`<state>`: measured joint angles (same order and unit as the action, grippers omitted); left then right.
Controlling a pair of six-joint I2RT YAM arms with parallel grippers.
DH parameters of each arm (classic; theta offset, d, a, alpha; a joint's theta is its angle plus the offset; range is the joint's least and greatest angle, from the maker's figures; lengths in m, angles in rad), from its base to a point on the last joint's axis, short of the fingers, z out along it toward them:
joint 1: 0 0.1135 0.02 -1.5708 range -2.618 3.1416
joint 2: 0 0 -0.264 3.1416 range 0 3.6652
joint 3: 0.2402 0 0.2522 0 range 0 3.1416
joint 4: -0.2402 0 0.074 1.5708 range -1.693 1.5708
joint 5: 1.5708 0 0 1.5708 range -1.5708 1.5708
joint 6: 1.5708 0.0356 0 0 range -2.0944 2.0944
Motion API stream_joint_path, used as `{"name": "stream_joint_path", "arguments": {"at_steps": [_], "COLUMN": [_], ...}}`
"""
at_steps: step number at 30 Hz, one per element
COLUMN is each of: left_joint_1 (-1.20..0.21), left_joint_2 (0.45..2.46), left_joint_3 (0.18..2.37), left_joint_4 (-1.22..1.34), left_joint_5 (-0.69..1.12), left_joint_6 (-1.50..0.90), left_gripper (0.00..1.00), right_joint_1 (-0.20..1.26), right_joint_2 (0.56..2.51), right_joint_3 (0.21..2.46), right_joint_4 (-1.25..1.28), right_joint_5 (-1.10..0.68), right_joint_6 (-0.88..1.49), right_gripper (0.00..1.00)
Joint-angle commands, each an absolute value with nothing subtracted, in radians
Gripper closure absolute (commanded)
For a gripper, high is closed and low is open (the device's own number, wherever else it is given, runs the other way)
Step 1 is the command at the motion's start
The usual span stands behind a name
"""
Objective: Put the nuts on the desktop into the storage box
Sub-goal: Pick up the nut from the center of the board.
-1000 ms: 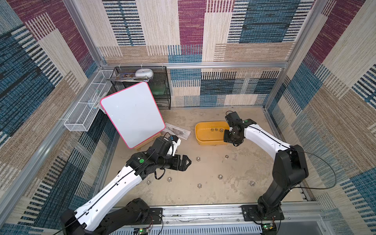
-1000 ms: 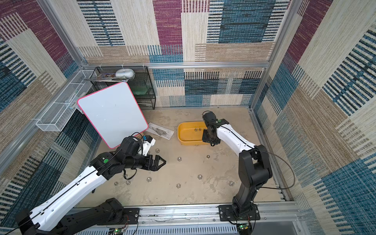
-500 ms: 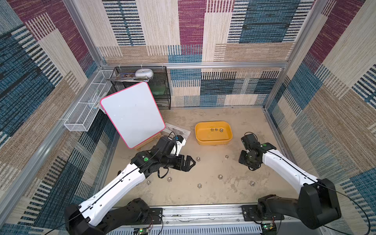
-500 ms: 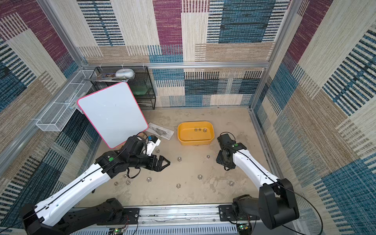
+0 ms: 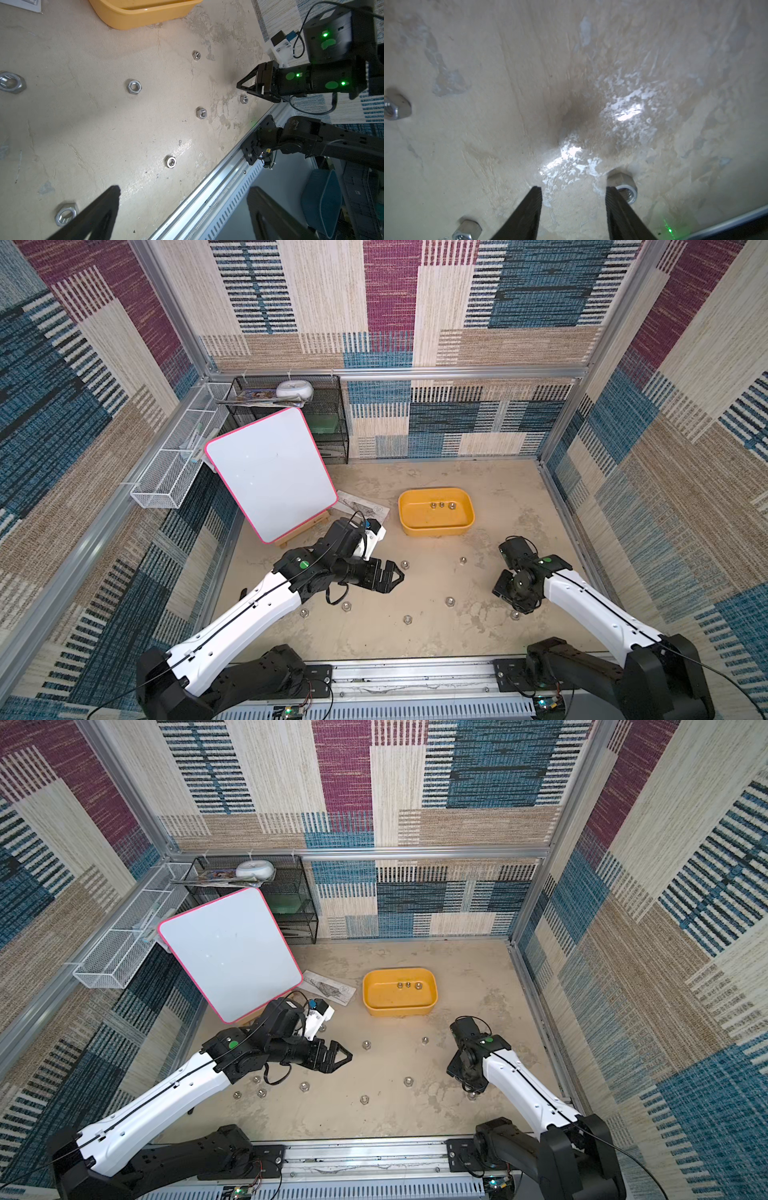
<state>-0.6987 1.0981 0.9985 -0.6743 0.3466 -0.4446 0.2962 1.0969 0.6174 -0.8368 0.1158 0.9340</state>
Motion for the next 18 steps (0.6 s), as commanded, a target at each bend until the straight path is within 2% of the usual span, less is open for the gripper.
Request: {"name": "stream_joint_path", "arguments": {"at_steps": [1, 18], "left_joint_1": [-0.699, -0.699], "left_joint_2": [1.095, 1.064], "left_joint_3": [1.002, 0.979], "left_joint_4": [-0.659, -0.647], "left_joint_5": [0.353, 0.328], "left_joint_6": [-0.434, -0.417], "left_gripper": [0.00, 0.00], "right_joint_1": [0.295, 0.288], "right_joint_2": [1.079, 1.088], "right_joint_3": [0.610, 0.600], "right_joint_4": [-0.859, -0.929], "right_joint_5": [0.151, 0.132], "right_joint_6": [1.007, 1.246], "right_gripper": [0.40, 0.36]}}
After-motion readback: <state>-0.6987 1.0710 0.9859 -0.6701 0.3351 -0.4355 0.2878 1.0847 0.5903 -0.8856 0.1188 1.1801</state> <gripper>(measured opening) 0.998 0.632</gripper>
